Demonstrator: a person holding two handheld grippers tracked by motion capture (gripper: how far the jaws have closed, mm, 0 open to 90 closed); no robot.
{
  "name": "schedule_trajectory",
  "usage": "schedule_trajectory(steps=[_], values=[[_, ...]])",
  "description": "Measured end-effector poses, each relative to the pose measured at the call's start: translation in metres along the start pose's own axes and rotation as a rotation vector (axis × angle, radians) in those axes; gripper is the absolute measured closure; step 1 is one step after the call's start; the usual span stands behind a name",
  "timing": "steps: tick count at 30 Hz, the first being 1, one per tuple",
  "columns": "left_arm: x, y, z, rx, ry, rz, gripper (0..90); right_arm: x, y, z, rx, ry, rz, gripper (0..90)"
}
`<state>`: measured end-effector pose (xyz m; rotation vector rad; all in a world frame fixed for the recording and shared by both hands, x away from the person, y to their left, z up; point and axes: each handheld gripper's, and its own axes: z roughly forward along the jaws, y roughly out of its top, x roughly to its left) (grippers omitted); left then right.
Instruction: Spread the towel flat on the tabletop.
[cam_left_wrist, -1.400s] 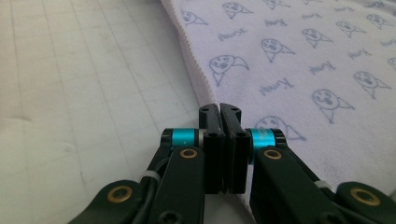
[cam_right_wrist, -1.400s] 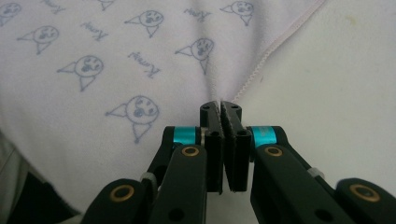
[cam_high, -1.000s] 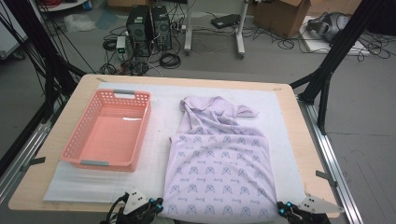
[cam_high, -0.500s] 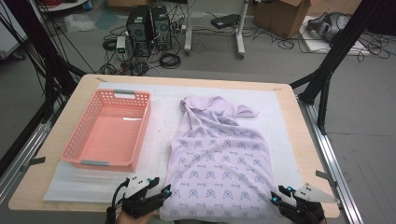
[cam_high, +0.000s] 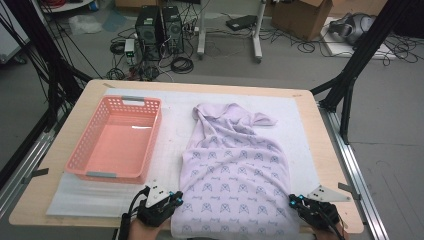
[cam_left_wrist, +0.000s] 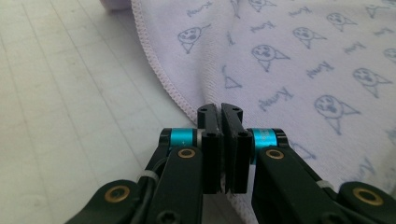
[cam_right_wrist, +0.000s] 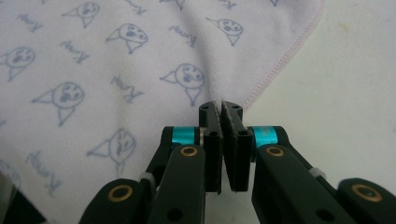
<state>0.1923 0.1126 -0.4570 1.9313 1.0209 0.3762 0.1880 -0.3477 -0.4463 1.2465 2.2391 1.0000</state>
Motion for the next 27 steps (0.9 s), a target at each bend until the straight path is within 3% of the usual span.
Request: schedule_trajectory(steps=[3, 7, 11, 13, 15, 18, 22, 27], values=[[-0.004, -0.002, -0.008, 0.031, -0.015, 0.029, 86.5, 0.001, -0.006, -0.008, 0.001, 0.031, -0.018, 87.0], [-0.007, -0.009, -0.021, 0.054, -0.047, 0.038, 86.4, 0.009, -0.014, -0.018, 0.015, 0.077, -0.043, 87.0], [-0.009, -0.019, -0.032, 0.055, -0.08, 0.026, 85.3, 0.016, -0.026, -0.03, 0.016, 0.121, -0.044, 86.9], [-0.007, -0.018, -0.032, 0.051, -0.083, 0.014, 80.6, 0.017, -0.031, -0.033, 0.005, 0.14, -0.039, 85.0], [-0.003, -0.012, -0.028, 0.031, -0.065, 0.008, 67.2, 0.017, -0.028, -0.033, -0.016, 0.137, -0.045, 77.7], [0.008, 0.002, -0.018, -0.014, -0.064, -0.022, 55.2, 0.008, -0.016, -0.028, -0.067, 0.107, -0.007, 70.3], [0.023, 0.026, 0.001, -0.034, -0.043, -0.027, 49.7, -0.011, 0.003, -0.013, -0.09, 0.028, 0.029, 69.0], [0.048, 0.053, 0.041, -0.01, -0.008, -0.072, 47.1, -0.028, 0.029, 0.02, -0.075, -0.005, 0.067, 64.1]])
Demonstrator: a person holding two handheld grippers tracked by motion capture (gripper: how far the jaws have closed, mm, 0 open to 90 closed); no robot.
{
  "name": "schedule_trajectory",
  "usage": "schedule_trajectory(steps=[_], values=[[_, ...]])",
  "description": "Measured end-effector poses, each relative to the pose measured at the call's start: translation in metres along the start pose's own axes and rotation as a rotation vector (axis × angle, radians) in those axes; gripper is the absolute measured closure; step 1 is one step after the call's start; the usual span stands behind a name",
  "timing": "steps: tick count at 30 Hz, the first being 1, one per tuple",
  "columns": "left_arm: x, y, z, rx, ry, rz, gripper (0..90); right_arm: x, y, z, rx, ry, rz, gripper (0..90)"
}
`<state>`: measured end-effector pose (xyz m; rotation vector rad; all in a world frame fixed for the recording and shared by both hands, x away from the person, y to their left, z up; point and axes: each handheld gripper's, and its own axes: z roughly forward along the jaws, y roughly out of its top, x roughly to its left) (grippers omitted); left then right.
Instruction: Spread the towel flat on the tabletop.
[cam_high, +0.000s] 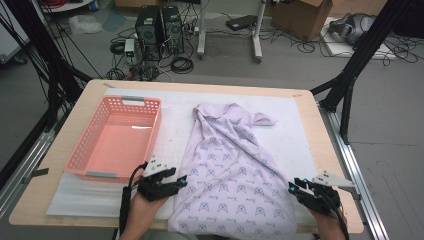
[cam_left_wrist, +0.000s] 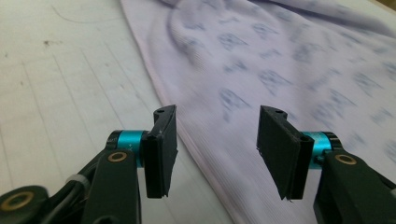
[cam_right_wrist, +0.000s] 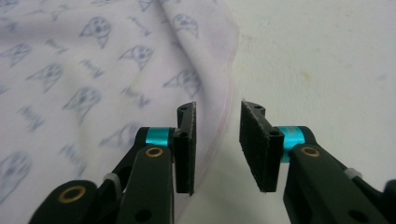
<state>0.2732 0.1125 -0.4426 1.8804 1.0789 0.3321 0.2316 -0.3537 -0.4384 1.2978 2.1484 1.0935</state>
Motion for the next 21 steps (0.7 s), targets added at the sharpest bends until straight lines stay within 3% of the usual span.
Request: schedule_trajectory(steps=[3, 6, 8, 9, 10, 11, 12, 15, 21], values=[[0.01, 0.009, 0.025, 0.049, 0.028, -0.017, 46.1, -0.001, 0.012, 0.023, 0.024, -0.014, -0.002, 55.3], [0.012, 0.013, 0.033, 0.035, 0.034, -0.027, 45.8, 0.0, 0.019, 0.043, 0.051, -0.028, 0.0, 51.9], [0.006, 0.013, 0.035, 0.048, 0.071, 0.033, 51.0, 0.001, 0.021, 0.047, 0.043, -0.031, -0.001, 59.4], [0.002, 0.013, 0.035, 0.057, 0.106, 0.086, 57.2, 0.001, 0.022, 0.047, 0.044, -0.022, -0.006, 71.4], [0.001, 0.013, 0.034, 0.065, 0.074, 0.121, 67.3, 0.001, 0.022, 0.047, 0.047, 0.007, -0.01, 83.8], [0.0, 0.013, 0.034, 0.068, 0.065, 0.119, 85.8, 0.003, 0.022, 0.046, 0.055, 0.019, -0.021, 84.8], [-0.001, 0.013, 0.033, 0.074, 0.069, 0.134, 85.6, 0.004, 0.022, 0.046, 0.058, 0.018, -0.024, 85.4], [-0.004, 0.009, 0.026, 0.083, 0.061, 0.124, 86.1, 0.006, 0.02, 0.04, 0.073, 0.026, -0.034, 85.8], [-0.011, -0.007, 0.0, 0.111, 0.0, 0.147, 86.0, 0.013, 0.003, 0.014, 0.088, 0.052, -0.08, 85.7]])
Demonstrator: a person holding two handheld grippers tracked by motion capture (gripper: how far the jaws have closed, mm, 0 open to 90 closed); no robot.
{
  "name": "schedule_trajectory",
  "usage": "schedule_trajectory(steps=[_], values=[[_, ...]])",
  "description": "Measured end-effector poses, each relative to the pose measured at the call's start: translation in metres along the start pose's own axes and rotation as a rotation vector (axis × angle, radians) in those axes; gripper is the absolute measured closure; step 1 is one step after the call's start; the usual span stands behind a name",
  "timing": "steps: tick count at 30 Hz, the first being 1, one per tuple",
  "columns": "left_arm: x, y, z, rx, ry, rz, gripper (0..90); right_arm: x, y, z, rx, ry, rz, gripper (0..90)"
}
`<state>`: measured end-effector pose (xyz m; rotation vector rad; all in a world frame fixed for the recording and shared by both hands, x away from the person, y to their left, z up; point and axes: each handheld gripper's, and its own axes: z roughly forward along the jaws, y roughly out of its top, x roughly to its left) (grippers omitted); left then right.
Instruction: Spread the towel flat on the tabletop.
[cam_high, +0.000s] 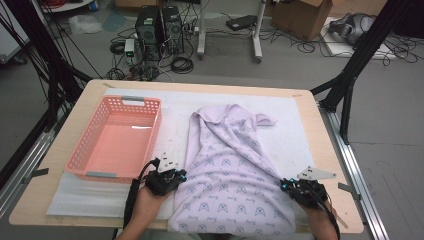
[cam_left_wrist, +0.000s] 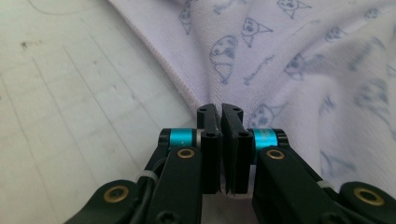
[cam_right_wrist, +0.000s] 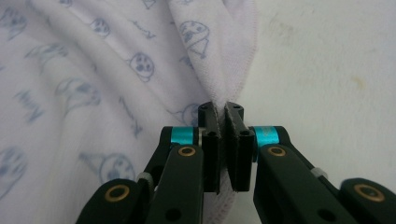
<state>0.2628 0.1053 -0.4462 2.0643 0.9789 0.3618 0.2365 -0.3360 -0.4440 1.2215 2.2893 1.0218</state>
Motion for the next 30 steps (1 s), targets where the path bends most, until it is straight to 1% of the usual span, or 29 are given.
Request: schedule_trajectory(steps=[2, 5, 6, 8, 10, 11, 12, 13, 14, 16, 17, 19, 21, 22, 23, 24, 25, 26, 27, 28, 30], values=[[-0.005, -0.005, -0.007, 0.008, -0.02, 0.01, 85.9, 0.003, -0.007, -0.008, 0.001, 0.014, -0.013, 85.7], [-0.013, -0.013, -0.016, 0.014, -0.044, 0.026, 85.8, 0.008, -0.016, -0.019, 0.004, 0.035, -0.016, 85.7], [-0.015, -0.016, -0.02, 0.01, -0.056, 0.026, 85.7, 0.01, -0.018, -0.022, 0.005, 0.041, -0.018, 85.7], [-0.018, -0.019, -0.025, 0.011, -0.07, 0.028, 85.6, 0.014, -0.021, -0.028, 0.009, 0.056, -0.025, 85.6], [-0.019, -0.02, -0.028, 0.0, -0.081, 0.028, 85.0, 0.018, -0.024, -0.031, 0.011, 0.066, -0.031, 84.9], [-0.018, -0.02, -0.028, -0.012, -0.088, 0.021, 84.0, 0.019, -0.024, -0.031, 0.01, 0.071, -0.035, 83.6], [-0.017, -0.018, -0.027, -0.028, -0.089, 0.016, 81.5, 0.019, -0.023, -0.032, 0.004, 0.069, -0.036, 79.6], [-0.015, -0.016, -0.025, -0.046, -0.085, 0.0, 74.5, 0.018, -0.021, -0.032, -0.009, 0.067, -0.024, 73.8], [-0.013, -0.013, -0.024, -0.07, -0.088, -0.018, 67.6, 0.014, -0.019, -0.032, -0.035, 0.065, -0.014, 69.7], [-0.008, -0.007, -0.021, -0.108, -0.08, -0.026, 58.8, 0.009, -0.013, -0.033, -0.083, 0.058, 0.02, 66.9], [-0.005, -0.003, -0.019, -0.119, -0.078, -0.029, 55.3, 0.005, -0.01, -0.034, -0.106, 0.055, 0.031, 65.9], [0.001, 0.003, -0.013, -0.142, -0.081, -0.042, 50.8, -0.003, -0.002, -0.033, -0.149, 0.03, 0.048, 66.0], [0.005, 0.01, -0.006, -0.156, -0.086, -0.063, 48.6, -0.014, 0.006, -0.026, -0.164, -0.005, 0.08, 66.7], [0.008, 0.013, -0.002, -0.159, -0.083, -0.065, 48.0, -0.019, 0.01, -0.019, -0.158, -0.021, 0.095, 66.7], [0.009, 0.015, 0.001, -0.158, -0.079, -0.069, 47.7, -0.025, 0.014, -0.01, -0.139, -0.036, 0.108, 66.7], [0.01, 0.016, 0.003, -0.158, -0.072, -0.074, 47.5, -0.028, 0.017, -0.002, -0.126, -0.039, 0.105, 66.5], [0.012, 0.018, 0.006, -0.155, -0.067, -0.079, 47.2, -0.029, 0.019, 0.005, -0.11, -0.041, 0.109, 66.2], [0.013, 0.018, 0.009, -0.157, -0.067, -0.087, 46.8, -0.03, 0.023, 0.015, -0.088, -0.041, 0.11, 65.6], [0.015, 0.018, 0.012, -0.155, -0.067, -0.095, 46.7, -0.029, 0.025, 0.021, -0.077, -0.033, 0.108, 64.3], [0.015, 0.018, 0.014, -0.155, -0.066, -0.108, 46.3, -0.028, 0.028, 0.029, -0.067, -0.03, 0.101, 63.0], [0.016, 0.016, 0.016, -0.147, -0.066, -0.116, 46.0, -0.023, 0.033, 0.042, -0.043, -0.019, 0.09, 61.8]])
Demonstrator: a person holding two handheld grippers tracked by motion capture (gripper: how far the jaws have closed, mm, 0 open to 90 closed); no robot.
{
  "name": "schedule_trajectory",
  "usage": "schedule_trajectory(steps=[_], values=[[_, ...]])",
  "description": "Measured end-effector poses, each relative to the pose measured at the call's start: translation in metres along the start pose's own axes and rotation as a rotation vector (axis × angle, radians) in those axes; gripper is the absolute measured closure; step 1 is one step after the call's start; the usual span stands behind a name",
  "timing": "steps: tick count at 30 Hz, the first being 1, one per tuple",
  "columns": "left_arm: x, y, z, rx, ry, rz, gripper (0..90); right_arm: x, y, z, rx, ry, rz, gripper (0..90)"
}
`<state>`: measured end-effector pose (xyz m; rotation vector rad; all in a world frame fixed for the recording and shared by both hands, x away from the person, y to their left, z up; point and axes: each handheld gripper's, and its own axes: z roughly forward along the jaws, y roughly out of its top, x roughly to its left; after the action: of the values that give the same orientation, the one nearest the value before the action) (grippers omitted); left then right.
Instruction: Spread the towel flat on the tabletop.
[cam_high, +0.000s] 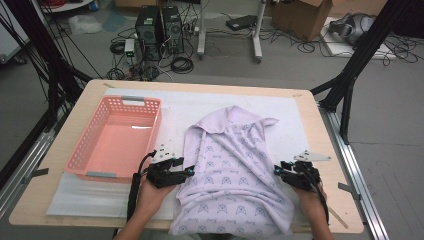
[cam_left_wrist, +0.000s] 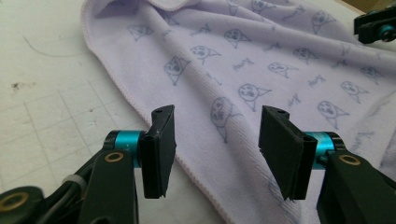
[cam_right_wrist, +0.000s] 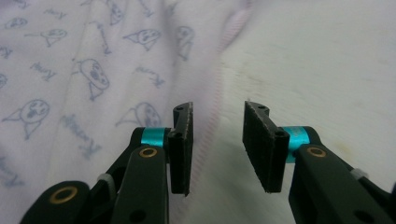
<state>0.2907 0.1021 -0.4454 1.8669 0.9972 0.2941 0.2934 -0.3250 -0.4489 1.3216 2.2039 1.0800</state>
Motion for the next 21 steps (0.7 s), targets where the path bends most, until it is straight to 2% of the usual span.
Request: schedule_trajectory(steps=[1, 2, 3, 5, 8, 11, 13, 18, 20, 21], values=[[0.0, -0.001, 0.0, 0.011, 0.004, 0.012, 46.1, 0.004, 0.001, 0.004, 0.004, -0.017, -0.021, 63.8], [0.0, -0.001, 0.0, 0.011, 0.01, 0.015, 46.1, 0.006, 0.003, 0.005, 0.006, -0.028, -0.034, 71.1], [-0.001, -0.002, -0.001, 0.013, 0.011, 0.019, 46.0, 0.007, 0.003, 0.004, 0.013, -0.02, -0.043, 84.0], [0.0, -0.002, -0.002, 0.006, 0.012, 0.012, 46.1, 0.009, 0.003, 0.003, 0.021, -0.025, -0.077, 86.5], [0.0, -0.002, -0.003, 0.007, 0.015, 0.013, 46.0, 0.009, 0.003, 0.0, 0.027, -0.072, -0.098, 87.5], [0.001, -0.002, -0.003, 0.01, 0.021, 0.017, 46.0, -0.002, -0.002, -0.007, 0.017, -0.105, -0.066, 87.8], [0.001, -0.002, -0.003, 0.012, 0.023, 0.017, 46.0, -0.009, -0.005, -0.015, 0.024, -0.15, -0.051, 87.8], [0.003, -0.001, -0.002, 0.021, 0.023, 0.019, 45.7, -0.019, -0.011, -0.035, 0.1, -0.27, -0.077, 87.8], [0.003, 0.001, -0.001, 0.025, 0.025, 0.026, 45.1, -0.02, -0.013, -0.041, 0.133, -0.297, -0.086, 87.7], [0.003, 0.002, 0.001, 0.027, 0.024, 0.029, 45.0, -0.021, -0.015, -0.044, 0.143, -0.295, -0.075, 87.4]])
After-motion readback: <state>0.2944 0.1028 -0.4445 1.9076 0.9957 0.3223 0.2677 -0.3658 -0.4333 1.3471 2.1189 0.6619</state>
